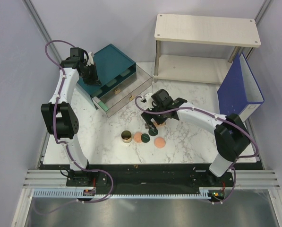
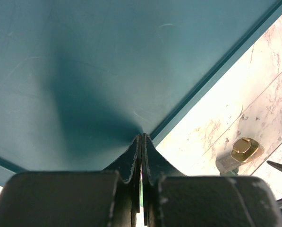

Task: Organize the makeup

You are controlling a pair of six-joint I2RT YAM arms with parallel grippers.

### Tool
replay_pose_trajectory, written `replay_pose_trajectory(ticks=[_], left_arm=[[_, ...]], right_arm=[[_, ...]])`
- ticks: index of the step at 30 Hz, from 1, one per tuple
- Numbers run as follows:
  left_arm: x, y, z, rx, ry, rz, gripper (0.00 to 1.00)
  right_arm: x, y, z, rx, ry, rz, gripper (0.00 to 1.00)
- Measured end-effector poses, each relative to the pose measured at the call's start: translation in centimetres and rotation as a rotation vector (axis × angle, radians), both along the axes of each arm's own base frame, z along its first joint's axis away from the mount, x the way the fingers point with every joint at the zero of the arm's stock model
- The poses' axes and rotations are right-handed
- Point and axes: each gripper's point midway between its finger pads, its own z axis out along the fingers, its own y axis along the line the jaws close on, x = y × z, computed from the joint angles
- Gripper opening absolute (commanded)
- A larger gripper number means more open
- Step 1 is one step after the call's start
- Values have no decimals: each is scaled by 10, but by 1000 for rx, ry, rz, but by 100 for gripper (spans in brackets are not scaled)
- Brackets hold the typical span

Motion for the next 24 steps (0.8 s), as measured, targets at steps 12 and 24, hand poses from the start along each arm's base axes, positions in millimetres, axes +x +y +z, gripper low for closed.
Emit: replay_pose_trajectory(ticks=[12, 24], left_arm=[[0, 0, 0, -2, 0, -1, 2], [0, -1, -1, -3, 2, -2, 2]], right_arm=[[19, 0, -45, -93, 6, -22, 95], [55, 9, -65, -133, -44, -113, 80]])
